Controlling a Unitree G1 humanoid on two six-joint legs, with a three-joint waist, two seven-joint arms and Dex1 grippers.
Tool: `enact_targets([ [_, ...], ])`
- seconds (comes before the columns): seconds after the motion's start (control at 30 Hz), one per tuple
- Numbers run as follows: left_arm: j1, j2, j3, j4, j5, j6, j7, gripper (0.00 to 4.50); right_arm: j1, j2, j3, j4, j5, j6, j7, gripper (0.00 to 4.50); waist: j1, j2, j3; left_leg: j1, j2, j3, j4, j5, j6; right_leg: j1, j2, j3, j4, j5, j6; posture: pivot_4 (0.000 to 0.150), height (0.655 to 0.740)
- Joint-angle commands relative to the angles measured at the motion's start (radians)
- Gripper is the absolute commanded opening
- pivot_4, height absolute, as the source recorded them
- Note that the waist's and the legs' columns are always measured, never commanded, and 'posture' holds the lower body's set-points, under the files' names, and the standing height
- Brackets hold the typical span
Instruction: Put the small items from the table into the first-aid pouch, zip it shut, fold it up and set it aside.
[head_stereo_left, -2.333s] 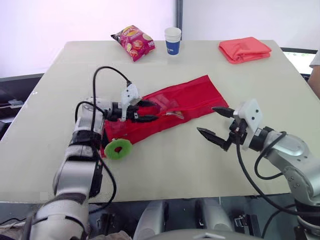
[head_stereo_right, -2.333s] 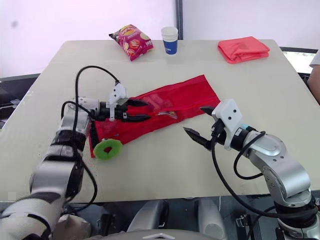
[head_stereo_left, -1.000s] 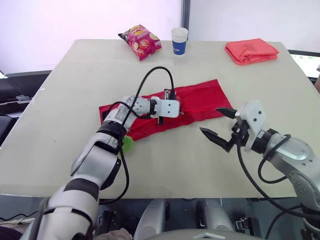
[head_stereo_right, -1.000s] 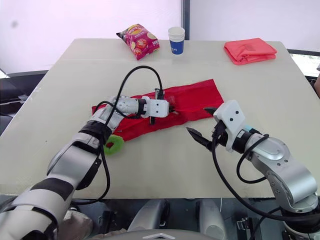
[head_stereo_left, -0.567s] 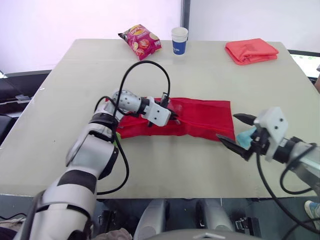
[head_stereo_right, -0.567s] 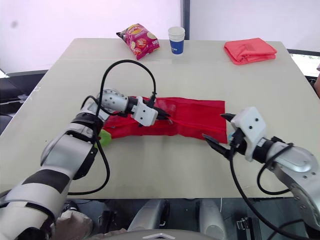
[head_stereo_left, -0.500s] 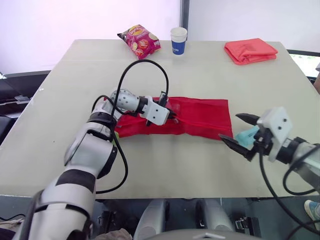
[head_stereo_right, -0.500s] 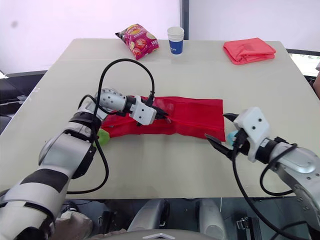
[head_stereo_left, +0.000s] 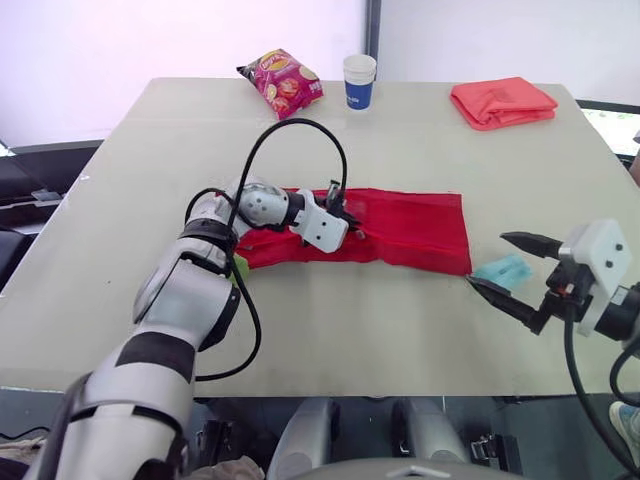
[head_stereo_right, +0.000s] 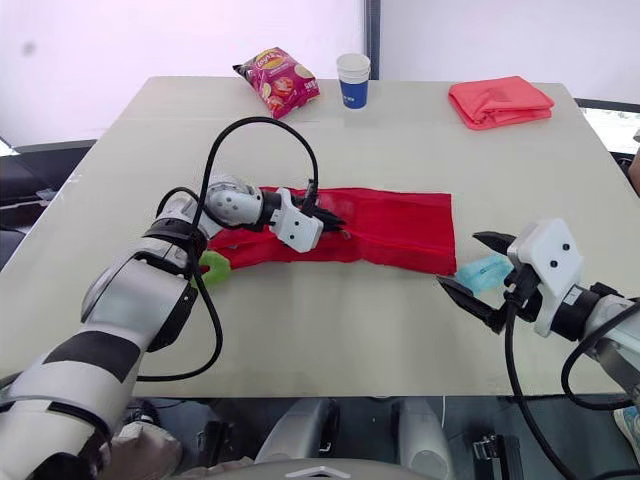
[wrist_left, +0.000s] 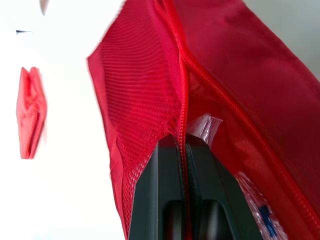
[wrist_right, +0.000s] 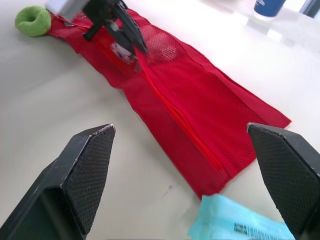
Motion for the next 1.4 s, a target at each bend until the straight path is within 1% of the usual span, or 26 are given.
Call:
enact_targets([
  [0.03, 0.051, 0.0, 0.133, -0.056, -0.23, 0.106, -0.236, 1.25, -0.007, -0.005, -0.015, -0.04, 0.015, -0.025, -0.014, 4.5, -0.002, 0.0, 0.0, 0.0, 0.0, 0.0, 0.0, 0.0, 0.0, 0.0, 0.0, 0.0, 0.0, 0.0, 0.0, 0.15, 0.74],
  [0.07, 0.072, -0.001, 0.169, -0.084, -0.287, 0.163, -0.29, 1.62, -0.01, -0.005, -0.009, -0.038, 0.018, -0.026, -0.016, 4.5, -0.004, 0.0, 0.0, 0.0, 0.0, 0.0, 0.0, 0.0, 0.0, 0.0, 0.0, 0.0, 0.0, 0.0, 0.0, 0.15, 0.74],
  [0.1, 0.097, 0.0, 0.203, -0.128, -0.345, 0.236, -0.333, 2.15, -0.012, -0.005, -0.006, -0.035, 0.023, -0.026, -0.015, 4.5, -0.005, 0.0, 0.0, 0.0, 0.001, 0.0, 0.0, 0.0, 0.0, 0.0, 0.0, 0.0, 0.0, 0.0, 0.0, 0.15, 0.74],
  [0.17, 0.163, 0.019, 0.239, -0.253, -0.422, 0.378, -0.38, 2.85, -0.019, -0.005, -0.002, -0.026, 0.035, -0.024, -0.015, 4.5, -0.011, 0.0, 0.0, 0.0, 0.002, 0.0, 0.0, 0.0, 0.0, 0.0, 0.001, 0.0, 0.0, 0.0, 0.0, 0.15, 0.74],
  [0.2, 0.197, 0.028, 0.251, -0.322, -0.449, 0.446, -0.389, 3.38, -0.02, -0.005, -0.003, -0.024, 0.04, -0.024, -0.015, 4.5, -0.013, 0.0, 0.0, 0.0, 0.002, -0.001, 0.0, 0.0, 0.0, 0.0, 0.0, 0.0, 0.0, 0.0, 0.0, 0.15, 0.74],
  [0.23, 0.256, 0.043, 0.268, -0.442, -0.489, 0.559, -0.371, 3.75, -0.019, -0.004, -0.003, -0.018, 0.045, -0.026, -0.013, 4.5, -0.017, 0.0, 0.0, 0.0, 0.002, -0.001, 0.0, 0.0, 0.0, 0.0, 0.0, -0.001, 0.0, 0.0, 0.0, 0.15, 0.74],
  [0.27, 0.308, 0.056, 0.282, -0.548, -0.516, 0.666, -0.346, 4.32, -0.017, -0.002, -0.003, -0.011, 0.047, -0.029, -0.011, 4.5, -0.019, 0.0, 0.0, 0.0, 0.002, -0.001, 0.0, 0.0, 0.0, 0.0, 0.0, 0.0, 0.0, 0.0, 0.0, 0.15, 0.74],
  [0.3, 0.361, 0.071, 0.294, -0.656, -0.542, 0.784, -0.314, 4.46, -0.014, 0.0, -0.003, -0.004, 0.047, -0.032, -0.013, 4.5, -0.02, 0.0, 0.0, 0.0, 0.003, -0.001, 0.0, 0.0, -0.001, 0.0, 0.0, -0.001, 0.0, 0.0, 0.0, 0.15, 0.74],
  [0.37, 0.472, 0.106, 0.325, -0.898, -0.614, 1.056, -0.229, 4.46, -0.01, 0.0, -0.011, 0.008, 0.048, -0.027, -0.024, 4.5, -0.023, 0.001, 0.0, 0.0, 0.003, -0.001, 0.0, 0.0, -0.001, 0.0, 0.001, 0.0, 0.0, 0.0, 0.0, 0.15, 0.74],
  [0.43, 0.571, 0.139, 0.347, -1.107, -0.67, 1.283, -0.148, 4.46, -0.01, 0.004, -0.038, 0.021, 0.06, -0.02, -0.043, 4.5, -0.025, 0.001, 0.0, 0.0, 0.004, -0.001, 0.0, 0.001, -0.001, 0.0, 0.001, 0.0, 0.0, 0.0, 0.0, 0.15, 0.74],
  [0.53, 0.665, 0.131, 0.396, -1.324, -0.719, 1.499, 0.024, 4.46, 0.012, -0.005, -0.088, 0.039, 0.058, -0.015, -0.05, 4.5, -0.011, 0.001, -0.001, 0.001, 0.005, -0.002, 0.0, 0.001, -0.002, 0.0, 0.001, 0.001, 0.0, 0.0, 0.0, 0.15, 0.74],
  [0.63, 0.737, 0.082, 0.456, -1.535, -0.833, 1.705, 0.186, 4.46, 0.024, -0.02, -0.11, 0.064, 0.033, 0.036, -0.104, 4.5, 0.003, 0.001, -0.001, 0.001, 0.004, -0.001, 0.0, 0.001, -0.002, 0.001, 0.0, 0.001, -0.001, 0.0, 0.0, 0.15, 0.74],
  [0.7, 0.755, 0.064, 0.48, -1.631, -0.931, 1.824, 0.232, 4.46, 0.059, -0.046, -0.107, 0.074, -0.019, 0.021, -0.09, 4.5, 0.012, 0.001, -0.001, 0.001, 0.003, 0.0, 0.001, 0.001, -0.002, 0.002, -0.001, 0.002, -0.001, 0.0, 0.0, 0.15, 0.74],
  [0.77, 0.774, 0.077, 0.499, -1.698, -1.056, 1.918, 0.208, 4.46, 0.097, -0.099, -0.091, 0.076, -0.065, -0.008, -0.036, 4.5, 0.012, 0.001, -0.001, 0.001, 0.003, 0.0, 0.001, 0.002, -0.003, 0.002, -0.001, 0.001, -0.001, 0.0, 0.0, 0.15, 0.74],
  [0.8, 0.789, 0.089, 0.493, -1.735, -1.095, 1.951, 0.196, 4.46, 0.122, -0.136, -0.087, 0.094, -0.102, -0.035, 0.003, 4.5, 0.011, 0.001, -0.001, 0.001, 0.003, 0.0, 0.0, 0.002, -0.004, 0.002, -0.001, 0.001, -0.001, 0.0, 0.0, 0.15, 0.74],
  [0.9, 0.809, 0.135, 0.475, -1.802, -1.151, 1.991, 0.162, 4.46, 0.145, -0.25, -0.046, 0.169, -0.203, -0.148, 0.132, 4.5, 0.0, 0.002, -0.001, 0.003, 0.004, 0.003, -0.001, 0.002, -0.004, 0.002, 0.0, 0.003, -0.001, 0.0, 0.0, 0.15, 0.74],
  [0.93, 0.81, 0.148, 0.46, -1.813, -1.143, 1.983, 0.153, 4.46, 0.14, -0.278, -0.026, 0.202, -0.229, -0.194, 0.175, 4.5, 0.0, 0.002, -0.001, 0.004, 0.005, 0.004, -0.001, 0.002, -0.004, 0.002, 0.001, 0.004, -0.001, 0.0, 0.0, 0.15, 0.74],
  [1.0, 0.818, 0.174, 0.435, -1.823, -1.116, 1.951, 0.12, 4.46, 0.102, -0.333, 0.044, 0.276, -0.284, -0.289, 0.251, 4.5, -0.001, 0.002, -0.002, 0.004, 0.006, 0.004, -0.001, 0.001, -0.003, 0.002, 0.002, 0.004, -0.001, 0.0, 0.0, 0.15, 0.74],
  [1.1, 0.82, 0.197, 0.417, -1.816, -1.105, 1.922, 0.087, 4.46, -0.016, -0.387, 0.206, 0.407, -0.382, -0.445, 0.348, 4.5, -0.002, 0.003, -0.002, 0.005, 0.007, 0.005, -0.001, 0.001, -0.003, 0.002, 0.003, 0.005, -0.001, 0.0, 0.0, 0.15, 0.74],
  [1.17, 0.816, 0.199, 0.399, -1.81, -1.085, 1.899, 0.082, 4.46, -0.129, -0.389, 0.325, 0.52, -0.461, -0.545, 0.399, 4.5, 0.001, 0.003, -0.001, 0.005, 0.007, 0.006, -0.001, 0.002, -0.004, 0.002, 0.002, 0.005, -0.001, 0.0, 0.0, 0.15, 0.74],
  [1.23, 0.813, 0.192, 0.38, -1.796, -1.06, 1.874, 0.083, 4.46, -0.272, -0.358, 0.44, 0.646, -0.541, -0.634, 0.446, 4.5, 0.003, 0.003, -0.001, 0.004, 0.007, 0.006, -0.001, 0.002, -0.004, 0.002, 0.002, 0.005, -0.002, 0.0, 0.0, 0.15, 0.74],
  [1.33, 0.805, 0.18, 0.352, -1.777, -1.018, 1.839, 0.093, 4.46, -0.426, -0.317, 0.551, 0.791, -0.616, -0.719, 0.515, 4.5, 0.003, 0.004, -0.001, 0.004, 0.007, 0.006, -0.001, 0.002, -0.004, 0.002, 0.002, 0.005, -0.003, 0.0, 0.0, 0.15, 0.74],
  [1.4, 0.799, 0.166, 0.35, -1.764, -1.006, 1.825, 0.106, 4.46, -0.497, -0.298, 0.604, 0.87, -0.654, -0.768, 0.564, 4.5, 0.006, 0.004, -0.001, 0.003, 0.007, 0.005, -0.001, 0.002, -0.004, 0.002, 0.002, 0.004, -0.003, 0.0, 0.0, 0.15, 0.74],
])
